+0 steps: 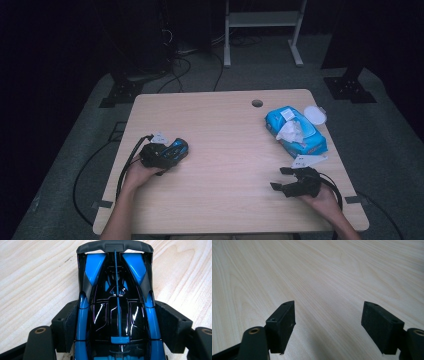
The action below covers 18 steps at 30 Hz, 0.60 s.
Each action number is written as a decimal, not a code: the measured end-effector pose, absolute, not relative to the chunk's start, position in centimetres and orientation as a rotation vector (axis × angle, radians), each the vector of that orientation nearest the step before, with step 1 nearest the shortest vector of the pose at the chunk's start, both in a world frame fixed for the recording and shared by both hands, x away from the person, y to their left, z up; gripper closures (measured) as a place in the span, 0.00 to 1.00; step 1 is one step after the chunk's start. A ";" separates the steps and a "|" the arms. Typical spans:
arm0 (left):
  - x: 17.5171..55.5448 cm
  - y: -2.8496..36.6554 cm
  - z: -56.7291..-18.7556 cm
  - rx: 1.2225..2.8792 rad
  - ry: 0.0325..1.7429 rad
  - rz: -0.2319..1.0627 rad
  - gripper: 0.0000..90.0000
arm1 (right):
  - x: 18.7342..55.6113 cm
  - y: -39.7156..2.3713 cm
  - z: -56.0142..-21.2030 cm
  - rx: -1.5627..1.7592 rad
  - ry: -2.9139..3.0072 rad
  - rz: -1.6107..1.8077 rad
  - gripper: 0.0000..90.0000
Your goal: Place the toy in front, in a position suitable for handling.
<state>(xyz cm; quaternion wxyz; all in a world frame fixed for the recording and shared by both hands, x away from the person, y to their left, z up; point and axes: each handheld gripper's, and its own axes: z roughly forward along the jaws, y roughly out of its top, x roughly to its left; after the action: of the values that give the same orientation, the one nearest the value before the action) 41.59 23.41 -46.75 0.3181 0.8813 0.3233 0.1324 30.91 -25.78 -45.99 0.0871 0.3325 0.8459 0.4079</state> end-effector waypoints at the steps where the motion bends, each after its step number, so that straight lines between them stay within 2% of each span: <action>1: 41.6 23.4 -46.7 2.323 0.852 0.349 0.29 | 30.9 -25.8 -46.0 0.988 2.519 1.216 0.29; 18: 41.4 23.2 -46.3 2.348 0.846 0.358 0.29 | 30.9 -25.9 -45.9 0.987 2.511 1.229 0.29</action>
<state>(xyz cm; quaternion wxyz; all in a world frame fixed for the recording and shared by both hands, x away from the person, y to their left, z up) 41.44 23.16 -46.32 0.3052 0.8868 0.3195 0.1353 30.93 -25.89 -45.94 0.0883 0.3316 0.8436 0.4131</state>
